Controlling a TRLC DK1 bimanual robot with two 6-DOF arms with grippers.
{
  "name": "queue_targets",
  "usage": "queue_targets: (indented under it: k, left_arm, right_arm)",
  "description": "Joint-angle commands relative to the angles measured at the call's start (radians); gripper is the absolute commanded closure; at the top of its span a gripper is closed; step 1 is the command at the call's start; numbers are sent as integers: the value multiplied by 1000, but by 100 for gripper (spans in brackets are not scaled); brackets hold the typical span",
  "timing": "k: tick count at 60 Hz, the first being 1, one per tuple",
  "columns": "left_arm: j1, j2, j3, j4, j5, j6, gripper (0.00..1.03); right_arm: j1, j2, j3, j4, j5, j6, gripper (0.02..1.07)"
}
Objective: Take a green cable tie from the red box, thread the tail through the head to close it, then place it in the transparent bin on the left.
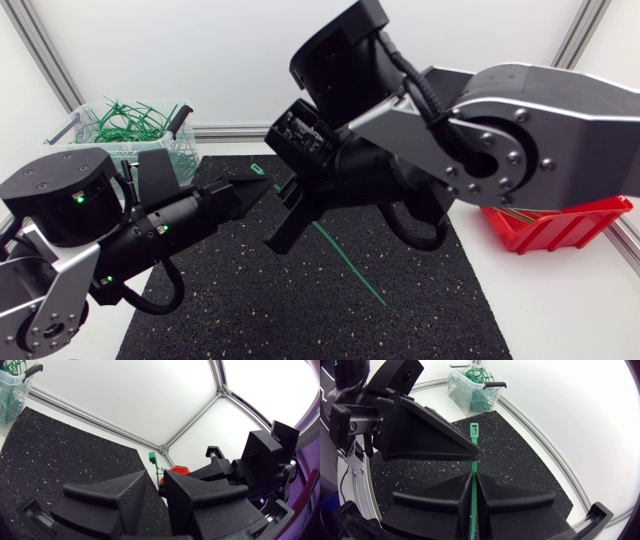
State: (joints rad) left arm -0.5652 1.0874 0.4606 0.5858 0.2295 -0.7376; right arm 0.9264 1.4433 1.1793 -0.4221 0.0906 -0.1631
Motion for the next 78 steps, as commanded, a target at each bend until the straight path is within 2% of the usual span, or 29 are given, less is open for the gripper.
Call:
queue_targets:
  k: [1,24,28,33,36,60,67,78]
  left_arm:
    - [-9,11,-4,20,-4,-26,79]
    - [-9,14,-4,26,-4,-26,81]
    - [-7,16,-4,26,-4,-26,88]
    - [-9,17,-4,28,-4,-26,91]
    - [-9,19,-4,28,-4,-28,98]
    - [-4,23,0,34,-5,-16,100]
    - [2,16,1,29,7,14,100]
    - [59,8,0,-6,142,60,100]
  right_arm:
    - [-8,-9,14,6,-2,20,101]
    - [-3,9,11,6,-9,22,101]
    - [-3,12,11,5,-11,22,101]
    - [-3,12,11,6,-11,25,101]
    - [-3,12,11,6,-11,25,101]
    - [3,17,5,5,-15,14,100]
    - [-6,11,-1,-29,-58,-3,80]
    - [-58,-50,-20,-83,-146,-18,60]
